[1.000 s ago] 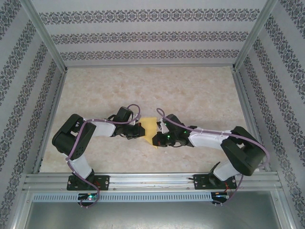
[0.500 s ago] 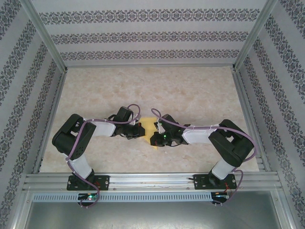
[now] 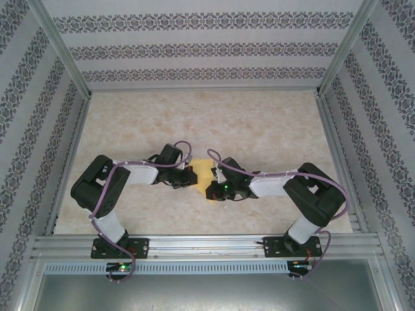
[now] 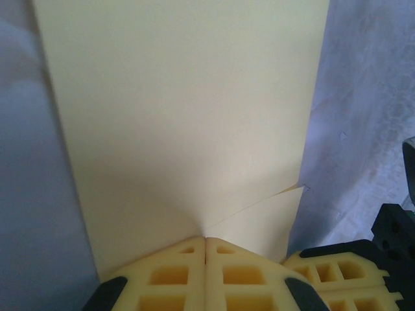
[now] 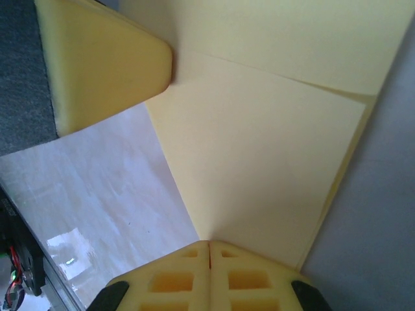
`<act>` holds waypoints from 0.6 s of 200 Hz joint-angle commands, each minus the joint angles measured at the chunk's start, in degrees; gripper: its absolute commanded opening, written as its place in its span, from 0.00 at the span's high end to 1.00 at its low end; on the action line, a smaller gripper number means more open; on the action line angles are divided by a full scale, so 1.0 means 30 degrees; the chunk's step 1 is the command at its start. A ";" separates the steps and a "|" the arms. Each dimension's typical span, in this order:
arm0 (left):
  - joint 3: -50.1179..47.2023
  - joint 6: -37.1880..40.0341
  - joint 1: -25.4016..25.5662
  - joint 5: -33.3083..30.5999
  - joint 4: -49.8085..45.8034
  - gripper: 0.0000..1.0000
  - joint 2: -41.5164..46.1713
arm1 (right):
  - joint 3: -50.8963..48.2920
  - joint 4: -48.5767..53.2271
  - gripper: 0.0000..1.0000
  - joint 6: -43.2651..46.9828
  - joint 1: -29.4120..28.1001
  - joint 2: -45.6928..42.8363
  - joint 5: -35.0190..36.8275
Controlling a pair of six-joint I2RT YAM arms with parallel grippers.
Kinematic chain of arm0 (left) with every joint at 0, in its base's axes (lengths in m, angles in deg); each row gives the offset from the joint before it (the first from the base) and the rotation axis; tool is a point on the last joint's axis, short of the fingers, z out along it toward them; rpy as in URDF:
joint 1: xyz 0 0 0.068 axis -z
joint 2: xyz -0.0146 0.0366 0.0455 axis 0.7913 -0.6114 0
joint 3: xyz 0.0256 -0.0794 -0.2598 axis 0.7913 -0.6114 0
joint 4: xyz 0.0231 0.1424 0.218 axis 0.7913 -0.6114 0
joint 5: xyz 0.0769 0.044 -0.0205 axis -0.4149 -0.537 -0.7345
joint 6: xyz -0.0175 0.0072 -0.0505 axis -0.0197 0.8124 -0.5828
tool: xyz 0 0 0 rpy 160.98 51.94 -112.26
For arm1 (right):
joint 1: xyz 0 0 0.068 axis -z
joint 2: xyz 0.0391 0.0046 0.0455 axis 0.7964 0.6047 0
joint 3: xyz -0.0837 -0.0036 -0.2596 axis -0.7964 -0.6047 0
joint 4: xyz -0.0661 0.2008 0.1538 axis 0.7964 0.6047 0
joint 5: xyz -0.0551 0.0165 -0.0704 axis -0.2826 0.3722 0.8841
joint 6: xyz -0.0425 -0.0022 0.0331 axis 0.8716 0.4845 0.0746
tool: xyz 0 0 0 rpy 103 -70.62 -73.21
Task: Fold a paper plane with a square sheet of paper (fold left side to right side)
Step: Third fold the triangle at the center of the table.
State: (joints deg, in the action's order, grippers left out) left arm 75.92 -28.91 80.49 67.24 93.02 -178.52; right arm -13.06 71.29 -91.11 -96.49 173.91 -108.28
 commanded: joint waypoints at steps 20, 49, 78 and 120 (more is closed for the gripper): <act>-0.0477 0.0621 0.0154 -0.1302 -0.0439 0.98 0.2487 | -0.1053 0.1286 1.00 0.1009 0.0523 0.0639 0.0684; -0.1649 0.0491 0.0428 -0.0940 0.0466 1.00 0.3968 | -0.1096 0.1343 1.00 0.1447 0.0848 0.0831 0.0746; -0.2415 -0.0039 0.1174 -0.0359 0.2029 1.00 0.4190 | -0.1083 0.1373 1.00 0.1580 0.0936 0.1018 0.0688; -0.1889 -0.0278 0.2366 -0.0305 0.3118 1.00 0.2804 | -0.0971 0.1375 1.00 0.1639 0.0972 0.0990 0.0658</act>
State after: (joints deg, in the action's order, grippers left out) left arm 69.14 -28.80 85.89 65.47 97.89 -167.76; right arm -14.02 69.65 -88.08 -94.51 174.15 -110.55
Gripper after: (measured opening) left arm 0.044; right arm 0.050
